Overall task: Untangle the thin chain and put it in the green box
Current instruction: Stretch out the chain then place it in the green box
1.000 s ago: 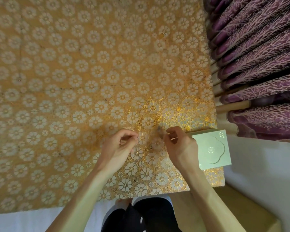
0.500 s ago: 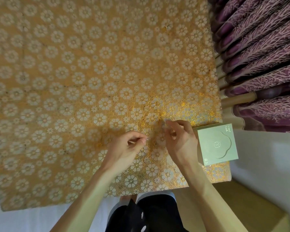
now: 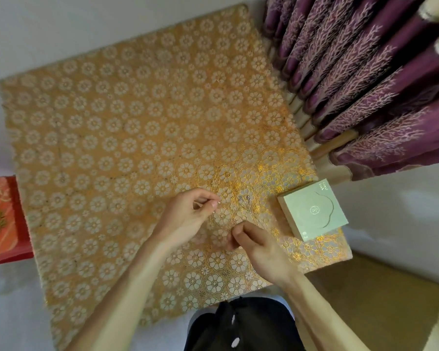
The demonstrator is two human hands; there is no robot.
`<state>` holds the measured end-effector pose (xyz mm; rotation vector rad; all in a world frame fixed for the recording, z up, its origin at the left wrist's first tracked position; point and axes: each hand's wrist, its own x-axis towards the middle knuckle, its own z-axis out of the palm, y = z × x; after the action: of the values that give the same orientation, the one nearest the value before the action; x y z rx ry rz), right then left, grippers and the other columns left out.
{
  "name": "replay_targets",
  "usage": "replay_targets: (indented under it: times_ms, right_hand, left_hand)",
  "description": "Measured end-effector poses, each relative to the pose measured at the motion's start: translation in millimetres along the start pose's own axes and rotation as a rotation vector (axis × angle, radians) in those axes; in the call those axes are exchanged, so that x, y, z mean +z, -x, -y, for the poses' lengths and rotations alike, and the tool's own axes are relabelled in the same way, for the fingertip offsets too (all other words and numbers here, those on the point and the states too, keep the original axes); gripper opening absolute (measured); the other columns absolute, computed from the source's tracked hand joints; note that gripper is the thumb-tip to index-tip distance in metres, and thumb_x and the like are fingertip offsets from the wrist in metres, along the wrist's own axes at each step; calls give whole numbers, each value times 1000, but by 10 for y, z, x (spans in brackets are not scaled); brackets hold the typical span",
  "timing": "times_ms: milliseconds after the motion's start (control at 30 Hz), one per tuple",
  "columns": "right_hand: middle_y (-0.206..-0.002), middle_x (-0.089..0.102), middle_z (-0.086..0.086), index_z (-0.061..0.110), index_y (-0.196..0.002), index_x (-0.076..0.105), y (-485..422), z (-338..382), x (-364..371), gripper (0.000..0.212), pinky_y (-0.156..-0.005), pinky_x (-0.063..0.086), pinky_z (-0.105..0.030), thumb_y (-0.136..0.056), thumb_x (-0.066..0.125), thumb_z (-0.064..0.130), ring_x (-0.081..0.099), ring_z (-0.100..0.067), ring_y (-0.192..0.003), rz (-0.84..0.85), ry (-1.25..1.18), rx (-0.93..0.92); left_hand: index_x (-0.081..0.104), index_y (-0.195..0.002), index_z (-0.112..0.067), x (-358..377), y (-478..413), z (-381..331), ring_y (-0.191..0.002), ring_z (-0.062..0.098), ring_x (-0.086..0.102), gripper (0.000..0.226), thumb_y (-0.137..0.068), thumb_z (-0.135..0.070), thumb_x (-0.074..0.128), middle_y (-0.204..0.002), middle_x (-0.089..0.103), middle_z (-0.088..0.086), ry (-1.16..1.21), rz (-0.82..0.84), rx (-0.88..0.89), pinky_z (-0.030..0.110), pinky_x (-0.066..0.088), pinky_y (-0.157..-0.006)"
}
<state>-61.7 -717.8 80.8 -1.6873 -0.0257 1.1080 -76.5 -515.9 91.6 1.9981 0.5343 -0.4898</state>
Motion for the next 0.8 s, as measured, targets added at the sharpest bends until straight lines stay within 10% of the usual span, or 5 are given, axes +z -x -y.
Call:
replay_targets:
  times_ms: [267, 467, 800]
  right_hand:
    - [-73, 68, 9, 25, -87, 62, 144, -594, 33, 26, -66, 45, -27, -105, 44, 33, 60, -9, -68, -239, 272, 144]
    - [-83, 70, 5, 28, -92, 62, 31, -1022, 79, 29, -69, 52, -37, -102, 40, 46, 64, -19, -76, -390, 382, 234]
    - [-89, 68, 2, 27, -98, 65, -46, -1012, 85, 35, -63, 53, -33, -98, 38, 50, 65, -27, -81, -489, 693, 155]
  left_hand:
    - [68, -113, -30, 319, -522, 179, -81, 2, 66, 16, -99, -29, 60, -106, 71, -14, -290, -130, 107, 28, 60, -71]
    - [65, -120, -24, 566, -826, 478, -68, 0, 60, 23, -103, -30, 51, -119, 69, -7, -568, -116, 239, 23, 52, -48]
    - [58, -125, -17, 629, -780, 629, -99, 22, 65, 25, -106, -25, 43, -123, 62, 4, -691, -227, 300, 42, 60, -76]
